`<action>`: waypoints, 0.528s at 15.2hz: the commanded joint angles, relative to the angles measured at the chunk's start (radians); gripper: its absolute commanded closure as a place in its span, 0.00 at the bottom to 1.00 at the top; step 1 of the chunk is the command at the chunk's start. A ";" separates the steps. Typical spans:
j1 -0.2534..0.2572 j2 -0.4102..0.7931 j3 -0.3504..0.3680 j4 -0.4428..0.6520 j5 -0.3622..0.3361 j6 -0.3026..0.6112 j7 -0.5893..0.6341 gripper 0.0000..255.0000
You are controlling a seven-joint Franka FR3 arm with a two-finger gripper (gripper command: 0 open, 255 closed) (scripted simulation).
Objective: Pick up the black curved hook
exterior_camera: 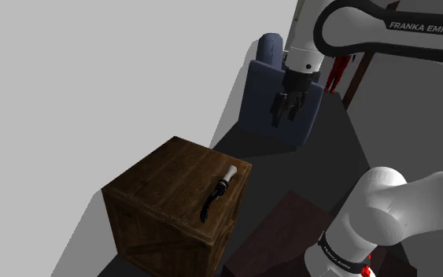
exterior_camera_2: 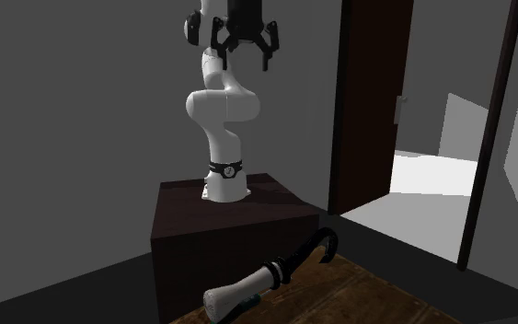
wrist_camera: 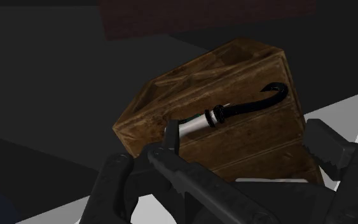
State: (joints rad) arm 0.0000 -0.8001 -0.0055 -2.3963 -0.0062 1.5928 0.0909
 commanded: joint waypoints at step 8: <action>-0.036 0.120 0.072 -0.134 0.050 0.240 0.194 0.00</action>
State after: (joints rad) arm -0.0307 -0.7004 0.0554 -2.5116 0.0367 1.7945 0.2550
